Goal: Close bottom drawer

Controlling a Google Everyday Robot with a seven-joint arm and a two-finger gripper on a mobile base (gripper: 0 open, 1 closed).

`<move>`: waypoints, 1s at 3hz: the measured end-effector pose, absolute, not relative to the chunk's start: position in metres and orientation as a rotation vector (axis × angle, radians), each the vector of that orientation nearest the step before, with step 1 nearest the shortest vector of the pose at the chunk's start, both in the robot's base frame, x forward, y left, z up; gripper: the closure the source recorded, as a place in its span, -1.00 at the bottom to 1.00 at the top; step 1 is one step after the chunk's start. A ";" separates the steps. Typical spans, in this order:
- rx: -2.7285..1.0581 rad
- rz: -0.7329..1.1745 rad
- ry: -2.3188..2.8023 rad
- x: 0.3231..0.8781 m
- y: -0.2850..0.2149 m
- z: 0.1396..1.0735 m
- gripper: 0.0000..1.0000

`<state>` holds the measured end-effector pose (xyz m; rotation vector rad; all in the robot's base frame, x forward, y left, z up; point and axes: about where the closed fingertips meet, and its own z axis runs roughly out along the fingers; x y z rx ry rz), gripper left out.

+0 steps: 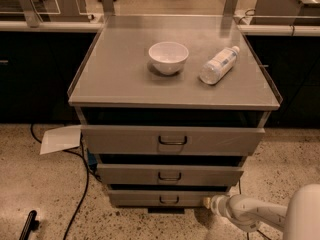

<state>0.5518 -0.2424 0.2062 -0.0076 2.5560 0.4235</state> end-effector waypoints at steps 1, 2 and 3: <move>-0.052 0.447 2.583 0.546 -0.237 0.198 -0.31; -0.112 0.453 2.641 0.534 -0.237 0.188 -0.78; -0.115 0.451 2.645 0.533 -0.238 0.187 -1.00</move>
Offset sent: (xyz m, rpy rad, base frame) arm -0.0325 -0.0013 -0.0294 -0.0368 0.1410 0.1470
